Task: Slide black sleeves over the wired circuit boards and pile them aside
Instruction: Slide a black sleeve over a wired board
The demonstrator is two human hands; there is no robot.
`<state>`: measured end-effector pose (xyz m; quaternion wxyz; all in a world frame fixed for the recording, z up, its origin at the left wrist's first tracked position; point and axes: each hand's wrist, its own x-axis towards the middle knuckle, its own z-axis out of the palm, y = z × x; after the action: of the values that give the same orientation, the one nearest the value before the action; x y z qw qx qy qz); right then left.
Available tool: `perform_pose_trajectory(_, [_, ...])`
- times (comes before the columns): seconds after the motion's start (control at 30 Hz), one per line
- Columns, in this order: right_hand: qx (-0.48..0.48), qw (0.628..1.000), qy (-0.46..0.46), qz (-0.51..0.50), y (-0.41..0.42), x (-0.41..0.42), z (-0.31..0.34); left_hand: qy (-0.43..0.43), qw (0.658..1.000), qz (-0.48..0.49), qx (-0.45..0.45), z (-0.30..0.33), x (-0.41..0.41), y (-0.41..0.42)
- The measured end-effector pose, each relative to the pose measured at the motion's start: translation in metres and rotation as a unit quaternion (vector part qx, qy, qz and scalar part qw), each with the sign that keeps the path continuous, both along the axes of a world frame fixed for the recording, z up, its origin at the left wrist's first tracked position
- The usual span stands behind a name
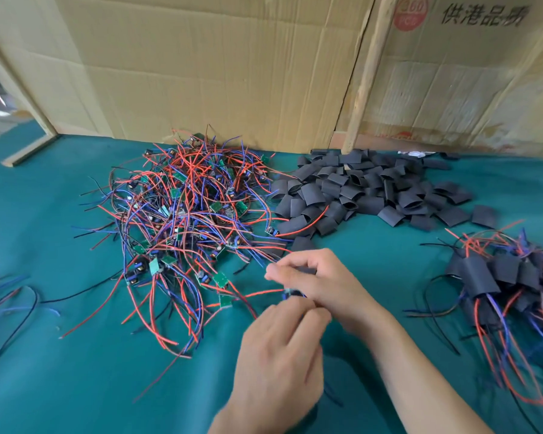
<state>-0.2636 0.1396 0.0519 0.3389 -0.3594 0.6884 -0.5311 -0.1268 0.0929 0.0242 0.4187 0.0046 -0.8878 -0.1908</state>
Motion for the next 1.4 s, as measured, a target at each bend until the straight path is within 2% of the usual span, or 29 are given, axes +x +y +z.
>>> perform_pose_trajectory(0.17, [0.043,0.993,0.075,0.077,0.000,-0.006,0.003,-0.015,0.999,-0.008,-0.048,0.002,0.001,0.003])
perform_pose_trajectory(0.3, [0.023,0.995,-0.028,0.092,0.007,-0.011,0.004,-0.012,0.999,-0.016,-0.028,0.001,0.001,0.002])
perform_pose_trajectory(0.4, [-0.045,0.994,-0.099,0.033,0.011,-0.015,0.003,0.023,0.996,-0.039,0.080,0.002,0.005,0.010])
perform_pose_trajectory(0.47, [-0.098,0.982,-0.161,-0.010,0.013,-0.020,0.007,0.073,0.980,-0.024,0.185,0.004,0.008,0.012])
perform_pose_trajectory(0.53, [-0.134,0.968,-0.210,-0.035,0.019,-0.028,0.013,0.064,0.959,-0.022,0.275,0.006,0.005,0.010])
perform_pose_trajectory(0.63, [-0.160,0.953,-0.254,-0.037,0.029,-0.035,0.017,-0.049,0.950,0.002,0.309,0.008,-0.004,0.004])
perform_pose_trajectory(0.83, [-0.204,0.930,-0.304,-0.042,0.032,-0.035,0.015,0.002,0.896,0.131,0.425,0.017,-0.020,-0.016])
perform_pose_trajectory(0.93, [-0.223,0.917,-0.325,-0.058,0.034,-0.037,0.015,0.011,0.878,0.213,0.429,0.022,-0.022,-0.032])
perform_pose_trajectory(1.07, [-0.269,0.879,-0.378,-0.110,0.033,-0.036,0.015,-0.036,0.869,0.289,0.400,0.025,-0.013,-0.053])
perform_pose_trajectory(1.13, [-0.297,0.857,-0.399,-0.138,0.030,-0.035,0.015,-0.019,0.891,0.284,0.353,0.030,-0.012,-0.048])
perform_pose_trajectory(1.2, [-0.314,0.847,-0.401,-0.149,0.027,-0.034,0.013,-0.013,0.917,0.207,0.341,0.037,-0.020,-0.031])
perform_pose_trajectory(1.23, [-0.313,0.853,-0.392,-0.144,0.026,-0.032,0.013,-0.021,0.915,0.150,0.374,0.039,-0.027,-0.023])
perform_pose_trajectory(1.3, [-0.279,0.888,-0.342,-0.128,0.021,-0.028,0.011,-0.043,0.883,0.055,0.463,0.042,-0.043,-0.012])
perform_pose_trajectory(1.4, [-0.188,0.953,-0.205,-0.121,0.016,-0.021,0.008,-0.030,0.858,0.016,0.513,0.041,-0.061,-0.009])
